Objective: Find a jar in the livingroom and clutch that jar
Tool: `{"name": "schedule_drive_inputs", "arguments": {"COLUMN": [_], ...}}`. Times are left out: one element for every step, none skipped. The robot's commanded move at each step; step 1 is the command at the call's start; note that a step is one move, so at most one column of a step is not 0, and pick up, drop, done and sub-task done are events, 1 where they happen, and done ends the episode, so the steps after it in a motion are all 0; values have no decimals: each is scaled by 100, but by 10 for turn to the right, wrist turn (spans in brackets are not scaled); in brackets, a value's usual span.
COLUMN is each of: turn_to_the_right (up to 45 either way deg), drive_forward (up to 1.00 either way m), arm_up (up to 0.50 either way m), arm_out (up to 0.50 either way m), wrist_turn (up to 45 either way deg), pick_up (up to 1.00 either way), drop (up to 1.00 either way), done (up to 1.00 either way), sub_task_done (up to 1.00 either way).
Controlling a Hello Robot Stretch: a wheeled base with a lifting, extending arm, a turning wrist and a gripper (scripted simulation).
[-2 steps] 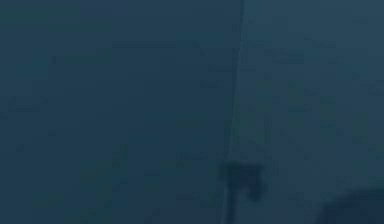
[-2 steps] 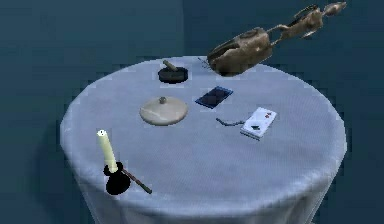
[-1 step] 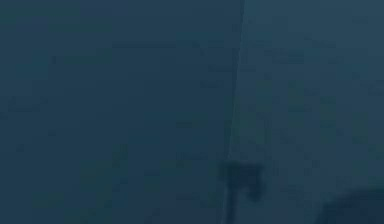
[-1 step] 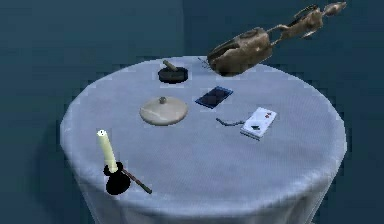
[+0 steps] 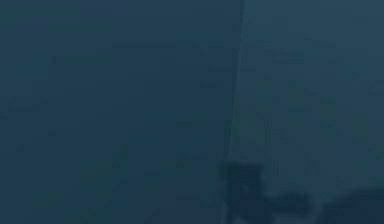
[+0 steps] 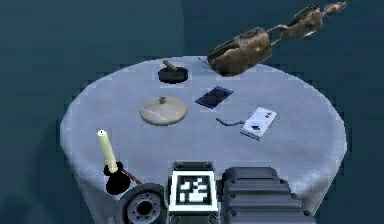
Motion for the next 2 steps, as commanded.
{"name": "schedule_drive_inputs", "arguments": {"turn_to_the_right": [0,0], "drive_forward": [0,0], "arm_up": [0,0], "arm_out": [20,0], "wrist_turn": [0,450], "pick_up": [0,0], "drop": [0,0], "done": [0,0], "sub_task_done": [0,0]}}
